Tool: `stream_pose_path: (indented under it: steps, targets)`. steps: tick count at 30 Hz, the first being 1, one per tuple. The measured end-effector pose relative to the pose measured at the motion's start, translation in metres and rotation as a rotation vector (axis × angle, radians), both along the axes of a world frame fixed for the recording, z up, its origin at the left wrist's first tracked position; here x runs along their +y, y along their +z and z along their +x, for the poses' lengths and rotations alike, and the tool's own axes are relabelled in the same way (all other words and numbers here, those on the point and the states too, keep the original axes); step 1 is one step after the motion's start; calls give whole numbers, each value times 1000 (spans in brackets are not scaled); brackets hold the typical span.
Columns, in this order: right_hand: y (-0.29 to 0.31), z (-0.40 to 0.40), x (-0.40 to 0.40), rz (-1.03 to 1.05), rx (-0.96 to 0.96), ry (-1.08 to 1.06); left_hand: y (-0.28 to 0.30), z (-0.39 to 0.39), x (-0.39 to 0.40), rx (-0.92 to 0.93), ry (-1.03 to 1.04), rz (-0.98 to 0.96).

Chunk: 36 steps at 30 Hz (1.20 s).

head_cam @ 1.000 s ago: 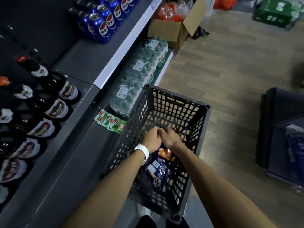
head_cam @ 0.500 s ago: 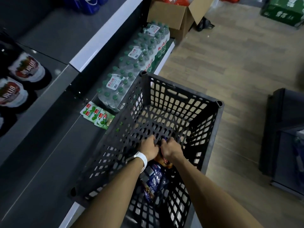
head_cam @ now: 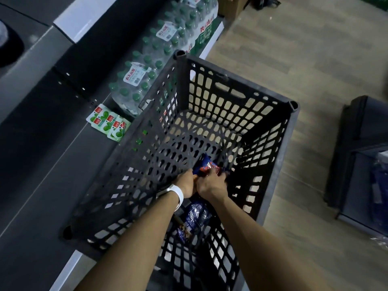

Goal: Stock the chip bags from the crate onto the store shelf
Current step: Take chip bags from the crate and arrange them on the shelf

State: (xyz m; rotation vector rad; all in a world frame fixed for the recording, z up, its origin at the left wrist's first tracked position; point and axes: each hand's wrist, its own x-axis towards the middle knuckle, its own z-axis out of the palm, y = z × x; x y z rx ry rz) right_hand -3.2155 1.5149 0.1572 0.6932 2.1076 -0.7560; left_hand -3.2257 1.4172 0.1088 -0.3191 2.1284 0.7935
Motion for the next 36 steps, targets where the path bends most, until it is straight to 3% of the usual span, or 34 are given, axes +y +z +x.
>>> stream_pose_path:
  steps: [3,9,16,20,25,29,31,33,36]
  targets:
    - [-4,7,-3,-40,-7,-38,-30,6,1,50,164,-37]
    - [0,8,-1,-7,66,-65,7,2,-3,189,265,105]
    - [13,0,-6,-11,228,-209,38,-13,-26,197,461,239]
    - [30,-7,-8,-105,262,-365,62,-11,-42,81,433,282]
    - [55,-17,-10,-157,428,-334,77,-17,-56,-185,503,336]
    - [53,-12,-13,-161,444,-364,74,-10,-62,-132,592,298]
    - [40,-3,-9,-48,400,-373,68,-4,-68,-22,563,240]
    - [20,14,-2,59,231,-276,66,0,-76,82,506,178]
    - [5,46,-5,86,-96,364,62,4,-80,199,376,89]
